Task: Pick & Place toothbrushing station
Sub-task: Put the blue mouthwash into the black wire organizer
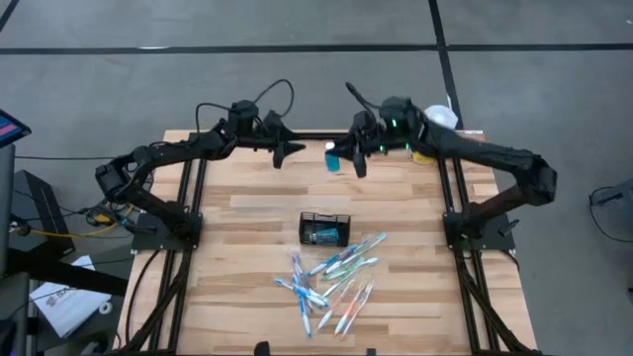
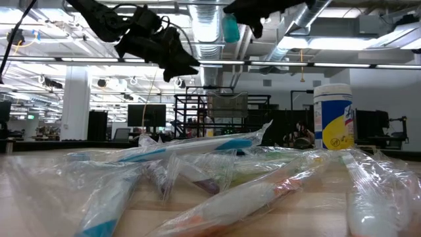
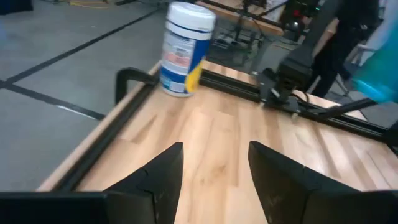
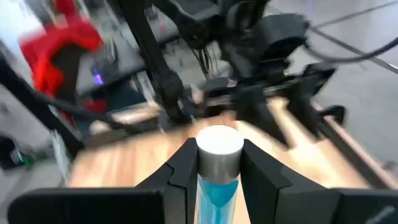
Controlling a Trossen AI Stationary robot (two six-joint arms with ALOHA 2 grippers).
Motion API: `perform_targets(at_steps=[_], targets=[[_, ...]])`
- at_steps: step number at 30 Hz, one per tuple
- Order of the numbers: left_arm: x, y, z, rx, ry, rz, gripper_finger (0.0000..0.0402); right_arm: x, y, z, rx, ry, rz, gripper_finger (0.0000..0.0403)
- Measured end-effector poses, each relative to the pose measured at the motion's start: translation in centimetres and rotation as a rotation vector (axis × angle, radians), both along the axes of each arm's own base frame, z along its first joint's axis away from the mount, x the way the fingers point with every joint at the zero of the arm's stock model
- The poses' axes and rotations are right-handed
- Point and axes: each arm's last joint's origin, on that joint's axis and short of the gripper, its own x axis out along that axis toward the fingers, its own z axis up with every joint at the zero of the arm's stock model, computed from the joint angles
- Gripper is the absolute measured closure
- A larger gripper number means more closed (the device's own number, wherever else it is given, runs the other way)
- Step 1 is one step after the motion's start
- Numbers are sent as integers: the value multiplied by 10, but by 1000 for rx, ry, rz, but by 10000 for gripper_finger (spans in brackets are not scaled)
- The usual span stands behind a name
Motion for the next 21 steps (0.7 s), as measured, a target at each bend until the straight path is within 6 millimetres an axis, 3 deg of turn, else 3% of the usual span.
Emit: perform_targets(at_steps=[6, 11, 21], targets=[[-2, 2, 1, 3, -10, -4, 225, -8, 39, -54, 158, -137, -92, 321], [0, 1, 2, 10, -19, -11, 225, -9, 63, -79, 189, -105, -149, 321], [1, 1, 5, 25, -40, -12, 225, 24, 96, -113, 227, -113, -76, 321]])
